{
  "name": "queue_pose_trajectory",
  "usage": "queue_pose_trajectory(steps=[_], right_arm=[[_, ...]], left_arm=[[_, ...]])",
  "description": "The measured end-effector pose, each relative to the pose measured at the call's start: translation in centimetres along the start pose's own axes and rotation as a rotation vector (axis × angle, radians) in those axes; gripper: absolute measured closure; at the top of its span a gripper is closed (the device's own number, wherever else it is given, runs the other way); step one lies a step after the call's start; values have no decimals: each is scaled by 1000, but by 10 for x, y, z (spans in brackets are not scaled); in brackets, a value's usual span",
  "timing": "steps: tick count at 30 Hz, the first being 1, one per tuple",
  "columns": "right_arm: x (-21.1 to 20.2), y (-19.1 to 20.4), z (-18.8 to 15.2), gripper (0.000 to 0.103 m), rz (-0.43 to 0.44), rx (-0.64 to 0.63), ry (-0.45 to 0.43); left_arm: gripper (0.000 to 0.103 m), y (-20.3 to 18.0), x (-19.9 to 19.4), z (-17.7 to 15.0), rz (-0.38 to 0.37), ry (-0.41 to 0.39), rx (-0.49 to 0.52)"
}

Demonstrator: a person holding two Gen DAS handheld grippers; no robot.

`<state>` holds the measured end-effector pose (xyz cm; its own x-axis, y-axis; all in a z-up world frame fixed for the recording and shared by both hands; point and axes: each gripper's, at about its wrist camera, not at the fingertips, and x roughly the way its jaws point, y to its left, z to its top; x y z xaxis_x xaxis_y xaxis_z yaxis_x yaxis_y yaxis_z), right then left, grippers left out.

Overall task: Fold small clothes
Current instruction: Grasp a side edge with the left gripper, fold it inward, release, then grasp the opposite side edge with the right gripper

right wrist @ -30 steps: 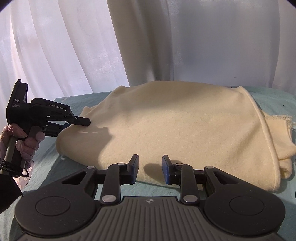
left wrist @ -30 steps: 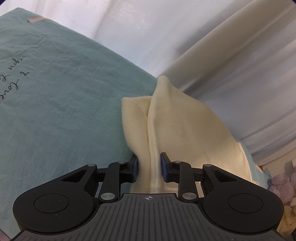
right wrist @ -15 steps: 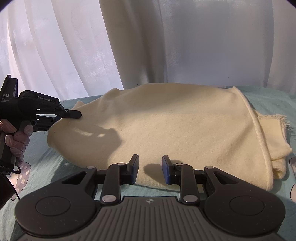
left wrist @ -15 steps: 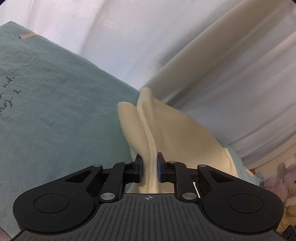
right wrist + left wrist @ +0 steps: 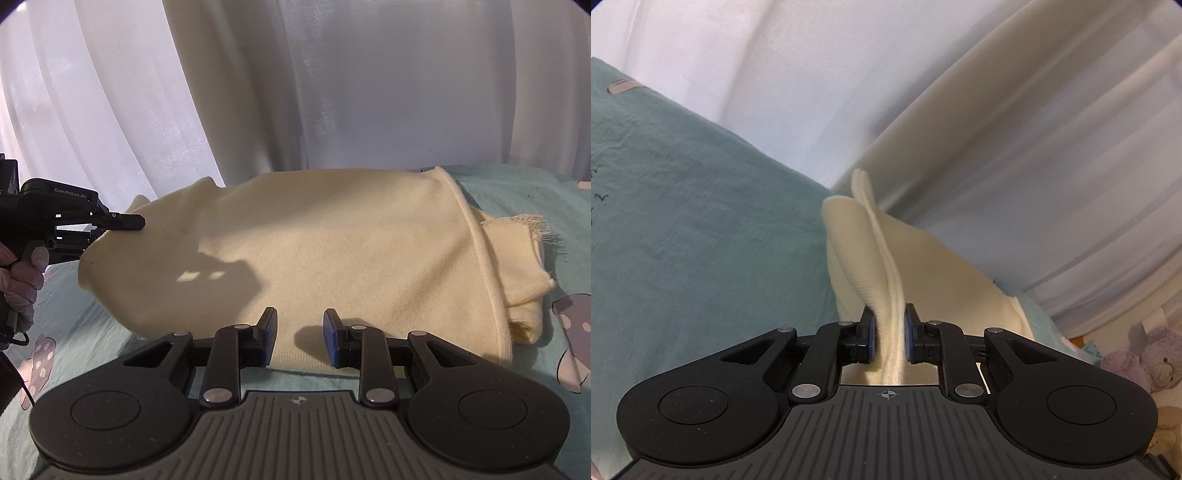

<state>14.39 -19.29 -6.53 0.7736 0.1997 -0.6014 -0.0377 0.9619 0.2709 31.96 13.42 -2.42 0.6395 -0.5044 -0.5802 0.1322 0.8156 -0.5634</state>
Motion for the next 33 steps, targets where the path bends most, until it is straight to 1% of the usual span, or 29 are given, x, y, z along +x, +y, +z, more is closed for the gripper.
queue_pose_trajectory(steps=[4,6,7,9,12,14,15,17,19,20,22,23,26,28,29,31,32,33], right_arm=[[-4,-6,-1,76,-5,19,-15],[-7,-9,-1,76,-7,31,-22],[-8,-11,-1,76,-9,38,-25],[-10,-14,-2,76,-14,50,-27],[-14,-19,-3,76,-21,57,-27],[-16,-22,-5,76,-28,58,-28],[-17,-24,-5,76,-32,60,-27],[-18,-27,-5,76,-35,69,-23],[-18,-29,-4,76,-34,77,-21],[-18,-30,-4,76,-32,79,-21],[-18,-31,-4,76,-29,81,-22],[-18,-31,-4,76,-26,83,-22],[-15,-32,-2,76,-14,95,-13],[-14,-32,-1,76,-6,101,-8],[-12,-31,-1,76,0,104,-6],[-9,-30,2,75,10,105,-3],[-6,-30,4,74,16,101,0],[-5,-28,5,73,17,96,2]], left_arm=[[86,-45,0,-8,-59,-7,90],[86,-69,10,-19,-85,5,133],[86,-78,18,-24,-78,16,148],[86,-92,38,-40,-42,49,177],[85,-102,67,-64,7,102,189],[83,-105,76,-76,32,112,195],[80,-107,78,-81,35,113,202],[77,-108,76,-83,8,123,208],[76,-112,63,-82,-24,132,236],[76,-112,50,-81,-48,111,249],[67,-110,28,-79,-55,62,266],[60,-107,14,-78,-29,21,272],[59,-91,-1,-74,97,-45,286],[59,-78,4,-75,172,-30,278],[59,-71,7,-76,196,-14,266],[59,-61,14,-80,203,14,243],[59,-59,17,-83,197,27,229],[59,-54,15,-84,174,39,215]])
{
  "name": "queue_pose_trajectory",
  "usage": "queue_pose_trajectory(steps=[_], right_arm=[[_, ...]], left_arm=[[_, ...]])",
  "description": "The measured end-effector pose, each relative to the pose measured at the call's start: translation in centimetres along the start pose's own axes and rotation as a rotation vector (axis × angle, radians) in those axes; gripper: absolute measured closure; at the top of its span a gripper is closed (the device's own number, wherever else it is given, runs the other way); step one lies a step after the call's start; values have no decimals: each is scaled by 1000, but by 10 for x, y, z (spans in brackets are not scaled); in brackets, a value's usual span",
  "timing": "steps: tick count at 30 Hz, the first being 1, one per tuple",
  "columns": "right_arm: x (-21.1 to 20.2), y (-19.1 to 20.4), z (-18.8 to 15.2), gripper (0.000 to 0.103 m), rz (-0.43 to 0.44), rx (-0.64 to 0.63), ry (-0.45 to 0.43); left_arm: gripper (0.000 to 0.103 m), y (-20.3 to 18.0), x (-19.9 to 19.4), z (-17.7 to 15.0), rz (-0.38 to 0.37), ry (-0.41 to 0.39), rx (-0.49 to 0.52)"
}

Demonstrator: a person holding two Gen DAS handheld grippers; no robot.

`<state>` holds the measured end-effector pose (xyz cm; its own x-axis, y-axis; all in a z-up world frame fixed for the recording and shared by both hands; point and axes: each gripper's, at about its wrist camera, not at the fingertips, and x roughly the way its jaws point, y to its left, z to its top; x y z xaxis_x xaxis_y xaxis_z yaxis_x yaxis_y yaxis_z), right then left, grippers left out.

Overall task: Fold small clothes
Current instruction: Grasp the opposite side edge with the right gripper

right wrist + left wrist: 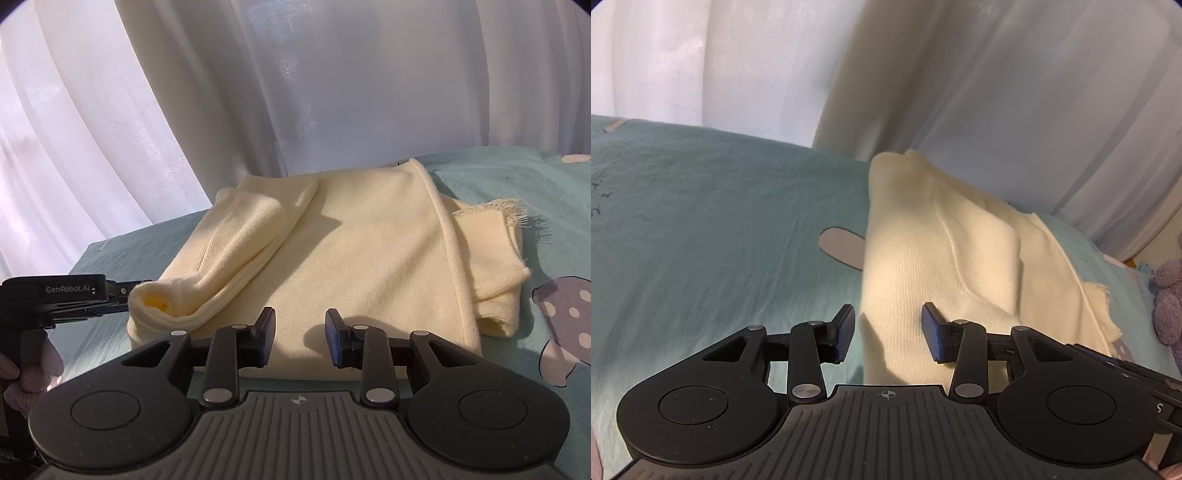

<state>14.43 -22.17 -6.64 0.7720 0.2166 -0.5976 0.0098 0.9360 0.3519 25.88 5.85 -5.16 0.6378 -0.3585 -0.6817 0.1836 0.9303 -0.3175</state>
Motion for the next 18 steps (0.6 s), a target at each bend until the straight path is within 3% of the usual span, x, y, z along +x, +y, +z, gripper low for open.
queue_pose_trajectory(steps=[3,8,14,18], right_arm=[[2,4,1,71,8,-10,11],[7,7,7,68,39,16,25],[30,12,25,54,137,81,85],[55,13,35,53,183,130,134]], left_arm=[[49,-10,9,-7,9,11,8],[45,-15,13,-14,31,4,0],[39,-3,16,-21,-11,28,-74],[38,5,18,-21,-41,38,-108]])
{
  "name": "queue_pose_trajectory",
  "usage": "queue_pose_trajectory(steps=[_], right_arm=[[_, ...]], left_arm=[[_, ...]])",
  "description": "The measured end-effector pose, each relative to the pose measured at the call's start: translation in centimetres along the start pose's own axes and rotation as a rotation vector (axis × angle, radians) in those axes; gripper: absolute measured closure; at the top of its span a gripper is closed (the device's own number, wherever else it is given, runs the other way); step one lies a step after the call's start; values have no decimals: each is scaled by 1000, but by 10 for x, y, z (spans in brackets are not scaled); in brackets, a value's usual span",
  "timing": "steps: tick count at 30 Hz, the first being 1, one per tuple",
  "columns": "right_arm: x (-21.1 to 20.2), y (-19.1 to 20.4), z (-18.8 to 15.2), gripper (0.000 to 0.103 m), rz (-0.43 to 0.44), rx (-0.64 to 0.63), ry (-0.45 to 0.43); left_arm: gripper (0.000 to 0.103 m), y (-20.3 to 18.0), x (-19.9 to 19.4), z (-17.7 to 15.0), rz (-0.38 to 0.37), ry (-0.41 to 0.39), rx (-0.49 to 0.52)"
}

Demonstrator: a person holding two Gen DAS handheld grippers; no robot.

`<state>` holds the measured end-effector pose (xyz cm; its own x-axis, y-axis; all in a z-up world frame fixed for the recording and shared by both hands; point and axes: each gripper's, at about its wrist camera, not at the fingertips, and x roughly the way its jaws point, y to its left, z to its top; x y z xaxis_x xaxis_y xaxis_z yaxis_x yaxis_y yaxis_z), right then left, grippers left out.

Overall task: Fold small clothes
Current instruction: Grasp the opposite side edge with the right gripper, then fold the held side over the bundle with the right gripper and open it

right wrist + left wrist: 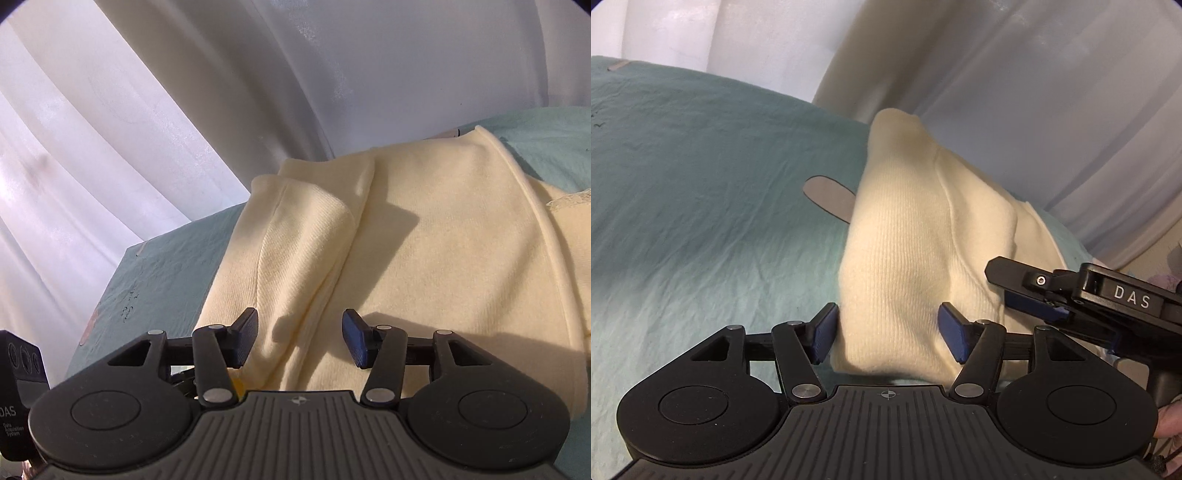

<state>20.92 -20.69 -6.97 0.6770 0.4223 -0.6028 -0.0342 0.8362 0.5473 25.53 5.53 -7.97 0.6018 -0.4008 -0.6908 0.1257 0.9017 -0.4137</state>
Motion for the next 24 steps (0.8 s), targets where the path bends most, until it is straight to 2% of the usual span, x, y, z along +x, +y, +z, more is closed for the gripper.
queue_pose_trajectory(steps=[6,10,13,17,20,24], right_arm=[[22,-1,12,54,45,70,25],[30,5,13,67,32,53,19],[31,10,13,88,-5,1,-3],[25,21,14,90,-42,-112,-29],[10,25,18,90,-81,-189,-78],[-19,10,24,90,-175,-245,-144]], left_arm=[[38,0,1,-1,-2,-2,7],[38,0,1,0,-2,-2,7],[34,-1,0,0,6,-1,9],[34,-5,-13,3,6,-16,19],[29,-7,-23,5,-19,-28,23],[27,-12,-22,7,-20,-23,45]])
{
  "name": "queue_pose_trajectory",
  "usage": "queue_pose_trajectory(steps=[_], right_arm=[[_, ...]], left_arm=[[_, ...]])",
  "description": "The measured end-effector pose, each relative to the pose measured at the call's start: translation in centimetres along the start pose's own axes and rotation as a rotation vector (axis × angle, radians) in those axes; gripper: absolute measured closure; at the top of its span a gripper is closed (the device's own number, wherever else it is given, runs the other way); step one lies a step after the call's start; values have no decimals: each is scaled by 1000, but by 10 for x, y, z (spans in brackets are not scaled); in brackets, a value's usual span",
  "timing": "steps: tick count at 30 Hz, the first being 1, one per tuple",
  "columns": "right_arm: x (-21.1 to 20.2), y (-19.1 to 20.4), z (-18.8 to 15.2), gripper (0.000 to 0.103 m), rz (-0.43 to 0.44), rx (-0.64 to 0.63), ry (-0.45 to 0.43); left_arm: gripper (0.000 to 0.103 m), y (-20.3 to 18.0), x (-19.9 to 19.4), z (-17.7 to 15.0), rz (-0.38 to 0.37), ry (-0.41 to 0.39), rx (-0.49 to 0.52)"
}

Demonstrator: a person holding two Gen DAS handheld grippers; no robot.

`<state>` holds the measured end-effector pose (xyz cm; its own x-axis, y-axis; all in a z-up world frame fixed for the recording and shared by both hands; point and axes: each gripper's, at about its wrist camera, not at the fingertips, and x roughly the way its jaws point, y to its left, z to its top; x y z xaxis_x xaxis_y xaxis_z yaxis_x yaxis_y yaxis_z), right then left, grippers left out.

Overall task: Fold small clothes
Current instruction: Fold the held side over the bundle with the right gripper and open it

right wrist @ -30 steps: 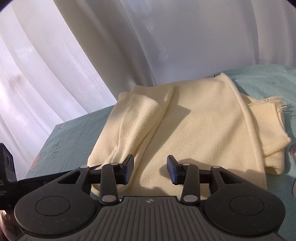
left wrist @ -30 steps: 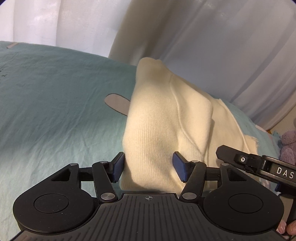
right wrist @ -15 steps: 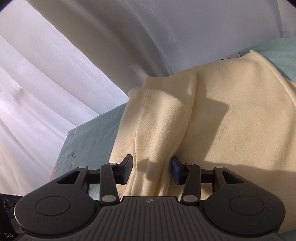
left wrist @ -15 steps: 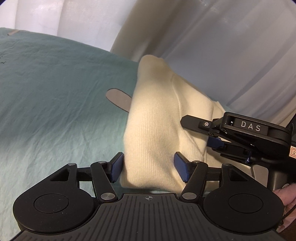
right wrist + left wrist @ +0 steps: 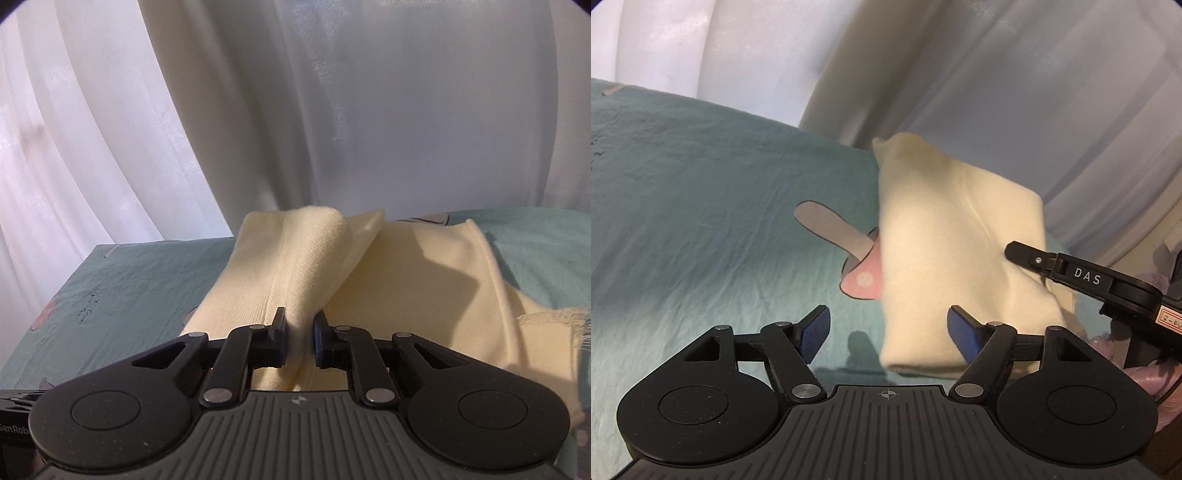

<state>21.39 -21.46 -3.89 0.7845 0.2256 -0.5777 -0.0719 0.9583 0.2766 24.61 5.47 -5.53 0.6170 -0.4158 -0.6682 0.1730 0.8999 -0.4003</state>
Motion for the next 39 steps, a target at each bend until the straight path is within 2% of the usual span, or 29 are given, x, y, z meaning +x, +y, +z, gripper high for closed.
queue_pose_trajectory(steps=[3,5,9,10,11,15,16,18,20,23,26,28,32,39], right_arm=[[-7,-25,-2,90,-91,13,11],[-5,-43,-6,90,-104,59,56],[-2,-58,-12,81,-46,146,92],[-3,-62,-12,74,-32,171,93],[-2,-67,-13,63,-6,208,102],[9,-76,-13,55,86,308,120],[12,-76,-13,55,93,313,119],[18,-70,-12,67,93,298,111],[18,-62,-10,88,75,246,98],[6,-41,-4,90,-14,72,44],[-8,-35,4,90,-79,-4,-25],[-14,-37,5,90,-119,-31,-48],[-17,-51,2,90,-195,-18,-31],[-21,-67,-9,90,-282,-22,-28]], left_arm=[[28,-5,12,-2,-2,36,5],[29,-10,21,-5,-21,57,14],[29,-18,31,-7,-26,78,29],[29,-19,32,-7,-25,81,30],[28,-19,33,-7,-25,84,34],[27,-23,37,-8,-19,92,45],[27,-23,38,-7,-18,95,46],[26,-26,37,-7,-12,96,50],[25,-28,36,-6,-3,97,55],[25,-29,28,-4,-1,80,61],[24,-33,25,-1,-7,66,71],[24,-35,25,-1,-12,65,80],[21,-43,32,-1,-25,79,100],[21,-51,41,-1,-34,97,129]])
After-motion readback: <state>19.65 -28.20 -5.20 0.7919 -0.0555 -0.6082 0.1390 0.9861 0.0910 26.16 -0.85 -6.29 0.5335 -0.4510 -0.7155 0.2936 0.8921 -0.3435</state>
